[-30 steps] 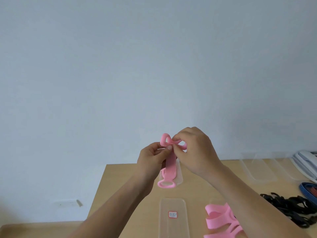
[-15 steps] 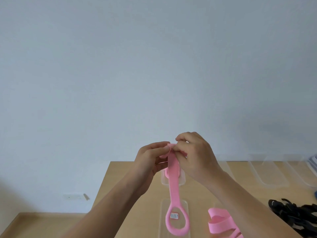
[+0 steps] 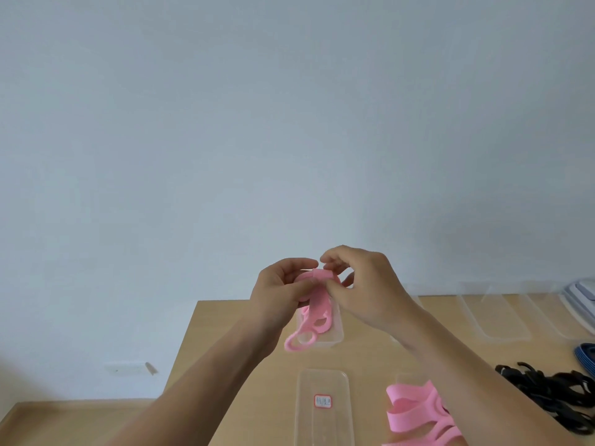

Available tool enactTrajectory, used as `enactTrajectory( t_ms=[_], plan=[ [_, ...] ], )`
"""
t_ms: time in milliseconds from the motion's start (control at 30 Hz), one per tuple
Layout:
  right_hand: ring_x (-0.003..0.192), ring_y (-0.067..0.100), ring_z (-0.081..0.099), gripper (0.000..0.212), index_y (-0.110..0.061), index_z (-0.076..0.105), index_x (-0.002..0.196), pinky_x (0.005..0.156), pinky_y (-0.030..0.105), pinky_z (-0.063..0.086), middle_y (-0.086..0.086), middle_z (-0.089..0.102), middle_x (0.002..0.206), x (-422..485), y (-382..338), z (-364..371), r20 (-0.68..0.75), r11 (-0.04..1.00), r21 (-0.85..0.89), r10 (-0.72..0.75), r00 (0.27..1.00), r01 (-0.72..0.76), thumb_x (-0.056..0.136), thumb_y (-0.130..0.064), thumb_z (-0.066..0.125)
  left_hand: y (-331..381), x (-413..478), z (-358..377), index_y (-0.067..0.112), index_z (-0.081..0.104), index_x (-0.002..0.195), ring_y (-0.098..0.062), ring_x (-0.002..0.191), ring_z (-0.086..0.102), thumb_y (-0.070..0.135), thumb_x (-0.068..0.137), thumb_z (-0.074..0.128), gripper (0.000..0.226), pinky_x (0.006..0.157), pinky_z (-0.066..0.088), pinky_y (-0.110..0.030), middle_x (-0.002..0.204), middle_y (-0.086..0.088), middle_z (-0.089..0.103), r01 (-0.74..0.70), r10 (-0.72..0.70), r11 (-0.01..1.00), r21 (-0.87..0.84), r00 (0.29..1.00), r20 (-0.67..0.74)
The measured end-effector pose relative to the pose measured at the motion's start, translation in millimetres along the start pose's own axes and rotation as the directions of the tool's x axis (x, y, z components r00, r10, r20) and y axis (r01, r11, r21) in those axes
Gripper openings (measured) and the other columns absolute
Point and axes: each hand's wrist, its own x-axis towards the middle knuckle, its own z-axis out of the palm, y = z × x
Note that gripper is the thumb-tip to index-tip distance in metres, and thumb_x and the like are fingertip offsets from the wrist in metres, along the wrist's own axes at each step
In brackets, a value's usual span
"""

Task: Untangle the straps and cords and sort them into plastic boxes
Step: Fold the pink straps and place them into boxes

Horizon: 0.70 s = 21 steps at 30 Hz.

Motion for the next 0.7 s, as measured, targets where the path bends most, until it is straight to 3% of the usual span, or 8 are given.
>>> enactTrajectory(
  t_ms=[67,133,233,300,400,500,600,700],
  plan=[
    [0.091,0.007,0.063,0.020,-0.026,0.069,0.109,0.079,0.032,0.054,-0.012,0.068,0.094,2.6,-0.5,0.8,0.085,0.997,-0.081,-0.003,0.996,0.010,0.090,-0.023,0.064,1.5,1.5,-1.4,0.016,0.068,0.117,-0.024,0.089,0.078,0.020,0.073,0.074,0.044,0.080,0.059,-0.033,0.100,-0.008,0.080,-0.001,0.001,1.000,0.020,1.000,0.018],
    [0.086,0.011,0.061,0.013,-0.026,0.070,0.099,0.078,0.036,0.052,-0.007,0.065,0.091,3.0,-4.1,2.3,0.128,0.990,-0.137,-0.017,0.992,0.035,0.093,-0.023,0.059,0.9,3.5,-1.6,0.017,0.063,0.123,-0.022,0.086,0.077,0.022,0.072,0.077,0.052,0.082,0.059,-0.034,0.100,-0.007,0.080,0.023,-0.023,1.000,0.011,0.999,0.035],
    [0.084,0.012,0.059,0.009,-0.022,0.069,0.096,0.078,0.036,0.052,-0.005,0.063,0.090,2.4,-6.3,1.8,0.055,0.991,-0.135,-0.007,0.998,0.014,0.093,-0.019,0.061,-3.0,6.0,-2.1,0.015,0.058,0.129,-0.026,0.093,0.077,0.026,0.071,0.085,0.065,0.089,0.061,-0.040,0.105,-0.010,0.079,0.096,-0.089,0.988,-0.118,0.994,0.065],
    [0.083,0.012,0.060,0.009,-0.018,0.070,0.097,0.078,0.036,0.053,-0.004,0.064,0.091,2.2,-6.9,-2.2,-0.036,0.994,-0.109,0.004,0.999,-0.008,0.090,-0.013,0.065,-4.5,4.8,-1.8,0.008,0.060,0.130,-0.031,0.102,0.075,0.022,0.082,0.079,0.054,0.093,0.061,-0.045,0.114,-0.018,0.076,0.129,-0.110,0.976,-0.177,0.987,0.114],
    [0.079,0.013,0.059,0.011,-0.016,0.070,0.095,0.076,0.035,0.053,-0.004,0.064,0.089,2.4,-7.9,-6.8,-0.117,0.992,-0.127,0.003,0.993,-0.018,0.087,-0.009,0.068,-10.9,1.2,3.2,0.002,0.074,0.117,-0.033,0.100,0.071,0.018,0.086,0.074,0.035,0.105,0.052,-0.059,0.117,-0.026,0.073,0.176,-0.156,0.978,-0.115,0.974,0.167],
    [0.079,0.016,0.058,0.009,-0.015,0.069,0.092,0.074,0.036,0.050,-0.002,0.063,0.087,0.1,-9.0,-4.4,-0.147,0.982,-0.186,-0.018,0.989,-0.010,0.086,-0.008,0.067,-15.3,-0.7,8.0,0.004,0.080,0.106,-0.040,0.104,0.072,0.010,0.094,0.070,0.016,0.107,0.050,-0.058,0.111,-0.023,0.076,0.199,-0.191,0.979,-0.046,0.972,0.138],
    [0.078,0.016,0.056,0.008,-0.015,0.069,0.089,0.071,0.033,0.048,-0.004,0.062,0.085,-4.5,-8.2,-0.9,-0.191,0.974,-0.228,-0.054,0.980,0.009,0.086,-0.008,0.067,-14.0,-1.5,7.9,0.008,0.082,0.102,-0.044,0.113,0.069,0.013,0.096,0.069,0.015,0.107,0.051,-0.055,0.108,-0.021,0.077,0.208,-0.206,0.978,-0.009,0.972,0.111],
    [0.073,0.014,0.055,0.012,-0.018,0.072,0.087,0.066,0.029,0.047,-0.006,0.061,0.082,-9.4,-9.9,0.3,-0.218,0.969,-0.246,-0.088,0.972,0.033,0.085,-0.006,0.068,-9.1,-5.6,7.9,0.010,0.082,0.103,-0.037,0.103,0.071,0.026,0.089,0.073,0.023,0.108,0.047,-0.061,0.110,-0.027,0.073,0.169,-0.171,0.985,0.027,0.977,0.129]
  ],
)
